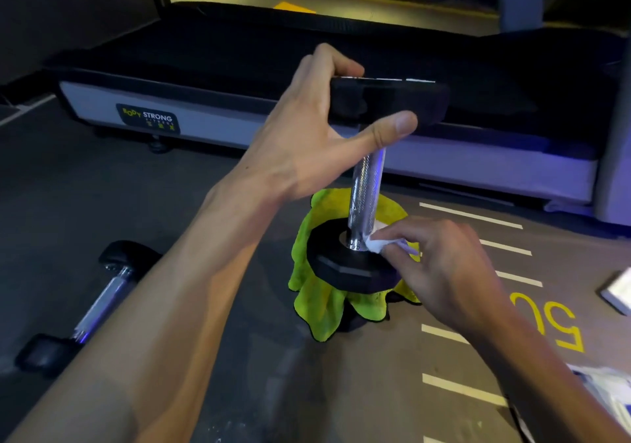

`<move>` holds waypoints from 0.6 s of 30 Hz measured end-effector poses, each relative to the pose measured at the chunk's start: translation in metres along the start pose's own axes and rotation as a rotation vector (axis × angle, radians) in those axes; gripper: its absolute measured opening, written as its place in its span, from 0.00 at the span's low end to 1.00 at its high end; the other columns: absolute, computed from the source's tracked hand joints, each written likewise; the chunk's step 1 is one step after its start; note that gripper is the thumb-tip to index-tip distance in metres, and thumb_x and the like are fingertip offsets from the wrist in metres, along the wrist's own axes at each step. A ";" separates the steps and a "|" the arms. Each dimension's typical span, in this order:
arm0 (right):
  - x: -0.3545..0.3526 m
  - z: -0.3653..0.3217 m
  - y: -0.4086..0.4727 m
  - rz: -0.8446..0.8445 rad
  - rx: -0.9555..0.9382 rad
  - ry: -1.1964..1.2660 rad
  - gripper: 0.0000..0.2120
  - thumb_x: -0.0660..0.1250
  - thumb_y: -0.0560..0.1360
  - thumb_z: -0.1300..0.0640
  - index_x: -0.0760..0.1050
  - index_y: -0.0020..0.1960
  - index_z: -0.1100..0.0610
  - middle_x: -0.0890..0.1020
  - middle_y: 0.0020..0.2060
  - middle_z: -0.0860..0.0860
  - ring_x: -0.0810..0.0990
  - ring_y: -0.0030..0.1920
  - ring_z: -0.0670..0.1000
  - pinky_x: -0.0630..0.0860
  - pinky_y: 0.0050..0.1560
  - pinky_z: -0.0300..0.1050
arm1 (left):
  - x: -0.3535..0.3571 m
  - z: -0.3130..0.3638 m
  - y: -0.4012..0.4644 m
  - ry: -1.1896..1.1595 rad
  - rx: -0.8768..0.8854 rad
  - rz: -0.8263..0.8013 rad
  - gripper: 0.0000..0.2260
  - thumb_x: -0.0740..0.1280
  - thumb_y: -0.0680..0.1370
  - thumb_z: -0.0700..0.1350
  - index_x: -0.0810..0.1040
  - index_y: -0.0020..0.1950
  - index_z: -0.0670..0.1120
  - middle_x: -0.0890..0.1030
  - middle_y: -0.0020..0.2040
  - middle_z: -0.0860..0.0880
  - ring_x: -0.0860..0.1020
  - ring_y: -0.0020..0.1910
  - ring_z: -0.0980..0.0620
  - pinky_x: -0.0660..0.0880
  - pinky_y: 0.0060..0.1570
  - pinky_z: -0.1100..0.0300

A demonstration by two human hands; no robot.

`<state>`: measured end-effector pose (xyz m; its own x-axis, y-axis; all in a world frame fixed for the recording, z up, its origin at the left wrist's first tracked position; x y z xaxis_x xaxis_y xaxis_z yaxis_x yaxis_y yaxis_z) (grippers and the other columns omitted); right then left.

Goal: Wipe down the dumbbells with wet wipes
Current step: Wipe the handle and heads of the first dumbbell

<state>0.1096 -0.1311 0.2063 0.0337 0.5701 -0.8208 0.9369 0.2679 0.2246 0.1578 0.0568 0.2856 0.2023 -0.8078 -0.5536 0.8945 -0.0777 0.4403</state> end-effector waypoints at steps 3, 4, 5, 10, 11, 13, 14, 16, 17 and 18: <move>0.000 -0.019 0.003 -0.021 -0.036 -0.093 0.08 0.71 0.75 0.56 0.85 0.47 0.44 0.87 0.44 0.42 0.83 0.47 0.50 0.76 0.46 0.47 | 0.001 0.001 0.004 -0.018 -0.001 0.003 0.32 0.69 0.69 0.74 0.67 0.63 0.57 0.73 0.62 0.58 0.75 0.61 0.61 0.76 0.60 0.56; 0.002 -0.028 0.005 -0.043 -0.060 -0.109 0.08 0.70 0.76 0.55 0.85 0.48 0.43 0.87 0.45 0.42 0.83 0.47 0.51 0.76 0.46 0.47 | 0.002 0.002 0.004 -0.021 0.000 0.002 0.31 0.70 0.70 0.74 0.68 0.63 0.57 0.73 0.61 0.58 0.75 0.60 0.61 0.76 0.59 0.57; 0.007 -0.036 0.007 -0.075 -0.081 -0.138 0.09 0.68 0.77 0.55 0.85 0.49 0.42 0.87 0.46 0.43 0.83 0.48 0.52 0.77 0.47 0.48 | 0.003 0.003 0.004 -0.024 0.003 0.000 0.31 0.71 0.70 0.73 0.68 0.63 0.57 0.73 0.61 0.58 0.75 0.60 0.61 0.75 0.59 0.58; 0.016 -0.047 0.007 -0.017 -0.153 -0.196 0.10 0.68 0.76 0.56 0.85 0.51 0.44 0.87 0.44 0.46 0.83 0.45 0.51 0.75 0.45 0.45 | 0.001 0.001 0.002 -0.054 0.003 -0.011 0.30 0.72 0.70 0.72 0.68 0.63 0.57 0.74 0.62 0.58 0.75 0.60 0.63 0.74 0.58 0.61; 0.015 -0.043 0.003 0.001 -0.152 -0.149 0.10 0.71 0.74 0.58 0.86 0.50 0.45 0.87 0.43 0.44 0.82 0.43 0.47 0.74 0.44 0.39 | 0.000 0.000 0.002 -0.065 0.002 -0.014 0.30 0.72 0.70 0.72 0.68 0.63 0.57 0.74 0.61 0.58 0.75 0.59 0.63 0.74 0.58 0.61; 0.009 -0.029 -0.004 0.009 -0.111 -0.015 0.10 0.74 0.73 0.60 0.86 0.48 0.46 0.85 0.40 0.36 0.79 0.42 0.37 0.68 0.43 0.25 | 0.001 0.001 0.001 -0.087 0.005 -0.025 0.29 0.73 0.70 0.71 0.69 0.62 0.57 0.75 0.61 0.58 0.75 0.58 0.64 0.74 0.57 0.63; 0.005 -0.024 -0.005 0.009 -0.098 0.012 0.10 0.75 0.73 0.60 0.86 0.48 0.46 0.84 0.39 0.34 0.77 0.42 0.32 0.65 0.44 0.21 | 0.002 0.001 0.000 -0.094 0.008 -0.026 0.29 0.74 0.70 0.70 0.69 0.62 0.57 0.75 0.61 0.58 0.76 0.58 0.64 0.74 0.56 0.63; -0.001 -0.020 -0.006 0.024 -0.084 0.011 0.10 0.74 0.73 0.61 0.86 0.46 0.45 0.85 0.43 0.36 0.77 0.45 0.34 0.64 0.45 0.18 | 0.005 0.002 -0.001 -0.103 0.014 -0.023 0.29 0.75 0.70 0.69 0.69 0.62 0.57 0.76 0.61 0.57 0.76 0.58 0.64 0.73 0.56 0.64; -0.001 -0.021 -0.005 0.040 -0.089 -0.013 0.10 0.73 0.73 0.60 0.86 0.46 0.45 0.86 0.42 0.38 0.78 0.46 0.38 0.65 0.45 0.20 | 0.006 0.002 -0.001 -0.106 0.018 -0.015 0.29 0.75 0.70 0.69 0.69 0.61 0.57 0.76 0.61 0.57 0.76 0.58 0.64 0.73 0.55 0.65; 0.000 -0.026 -0.004 0.043 -0.095 -0.049 0.10 0.71 0.72 0.59 0.86 0.45 0.46 0.86 0.42 0.40 0.80 0.45 0.41 0.68 0.45 0.23 | 0.007 0.002 -0.001 -0.110 0.019 -0.006 0.29 0.75 0.69 0.70 0.69 0.61 0.58 0.76 0.61 0.57 0.76 0.58 0.63 0.73 0.55 0.65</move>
<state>0.0965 -0.1123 0.2188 0.0928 0.5444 -0.8337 0.8973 0.3172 0.3071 0.1573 0.0499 0.2831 0.1508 -0.8663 -0.4761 0.8875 -0.0935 0.4513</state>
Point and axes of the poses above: each hand's wrist, its own y-axis towards the middle knuckle, its own x-axis out of the palm, z = x × y, the point moved 5 cm from there along y, towards the middle knuckle
